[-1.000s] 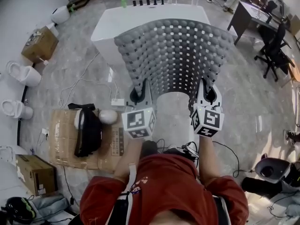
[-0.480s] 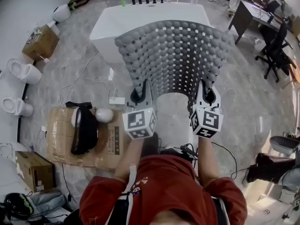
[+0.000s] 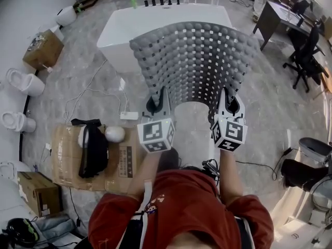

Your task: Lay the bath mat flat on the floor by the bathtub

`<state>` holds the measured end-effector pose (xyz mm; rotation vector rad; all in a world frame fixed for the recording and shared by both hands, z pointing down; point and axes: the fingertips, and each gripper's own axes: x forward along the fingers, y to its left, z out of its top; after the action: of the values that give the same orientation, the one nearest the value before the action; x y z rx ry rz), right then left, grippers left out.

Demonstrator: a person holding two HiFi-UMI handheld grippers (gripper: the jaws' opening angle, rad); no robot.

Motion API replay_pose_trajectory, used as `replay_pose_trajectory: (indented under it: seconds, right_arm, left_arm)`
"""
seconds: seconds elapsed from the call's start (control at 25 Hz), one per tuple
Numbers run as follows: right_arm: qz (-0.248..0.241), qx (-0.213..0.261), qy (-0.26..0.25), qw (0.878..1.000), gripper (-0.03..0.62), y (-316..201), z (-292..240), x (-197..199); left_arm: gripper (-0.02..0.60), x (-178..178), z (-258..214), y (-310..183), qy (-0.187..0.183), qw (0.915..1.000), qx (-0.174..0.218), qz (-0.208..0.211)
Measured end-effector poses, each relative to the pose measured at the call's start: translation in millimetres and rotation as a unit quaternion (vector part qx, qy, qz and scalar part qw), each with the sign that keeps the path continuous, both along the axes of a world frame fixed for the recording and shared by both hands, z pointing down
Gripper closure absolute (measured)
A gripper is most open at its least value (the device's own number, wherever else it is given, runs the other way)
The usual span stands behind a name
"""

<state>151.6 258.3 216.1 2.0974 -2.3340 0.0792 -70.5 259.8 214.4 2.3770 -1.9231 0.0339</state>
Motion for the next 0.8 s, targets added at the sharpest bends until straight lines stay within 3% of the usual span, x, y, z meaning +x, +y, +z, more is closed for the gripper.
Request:
replay_pose_trajectory:
  seconds: [0.36, 0.8]
  right_arm:
    - [-0.002, -0.006, 0.004, 1.0, 0.539, -66.2, 9.3, -29.8]
    - [-0.004, -0.021, 0.014, 1.0, 0.539, -171.3, 17.4, -102.5]
  left_arm:
    - [0.522, -29.1, 10.7, -67.6, 0.011, 0.9999, -0.01, 0.001]
    - [0.522, -102.7, 20.4, -170.3, 0.022, 0.9995, -0.023, -0.002]
